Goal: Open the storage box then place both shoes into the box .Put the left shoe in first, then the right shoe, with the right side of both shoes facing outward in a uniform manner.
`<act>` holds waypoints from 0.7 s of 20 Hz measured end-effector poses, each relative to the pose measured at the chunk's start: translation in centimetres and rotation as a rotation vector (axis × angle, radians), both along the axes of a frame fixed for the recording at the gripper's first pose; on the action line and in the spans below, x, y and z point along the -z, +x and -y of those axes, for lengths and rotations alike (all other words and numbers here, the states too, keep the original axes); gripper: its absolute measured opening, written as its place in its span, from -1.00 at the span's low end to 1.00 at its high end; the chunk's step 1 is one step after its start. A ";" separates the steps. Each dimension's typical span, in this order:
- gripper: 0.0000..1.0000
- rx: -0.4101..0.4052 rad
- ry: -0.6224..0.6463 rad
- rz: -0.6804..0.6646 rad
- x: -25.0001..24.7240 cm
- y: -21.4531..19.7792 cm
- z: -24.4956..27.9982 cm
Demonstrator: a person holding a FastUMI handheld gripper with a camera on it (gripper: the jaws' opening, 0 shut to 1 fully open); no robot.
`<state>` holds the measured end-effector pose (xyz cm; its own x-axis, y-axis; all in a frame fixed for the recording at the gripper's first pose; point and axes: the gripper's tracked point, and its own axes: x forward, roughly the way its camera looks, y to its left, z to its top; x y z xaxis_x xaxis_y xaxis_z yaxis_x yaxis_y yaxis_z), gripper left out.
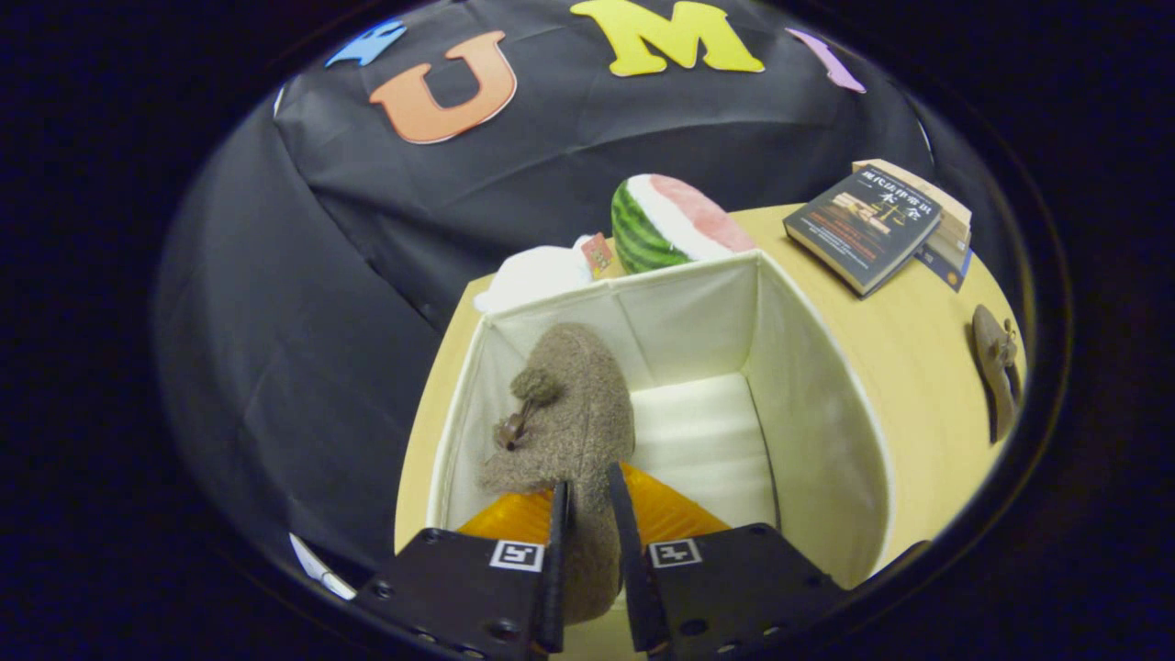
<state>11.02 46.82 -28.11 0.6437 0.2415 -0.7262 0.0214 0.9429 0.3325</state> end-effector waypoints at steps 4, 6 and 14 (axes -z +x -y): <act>-0.10 -0.037 -0.003 -0.025 0.3 -0.9 -0.8; 0.13 -0.058 -0.019 0.023 -1.1 -0.7 -0.9; 0.62 -0.122 -0.070 0.230 -8.5 -1.7 2.6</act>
<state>9.29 44.20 -19.58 0.7629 0.2817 -0.5819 -0.1624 0.9547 0.2493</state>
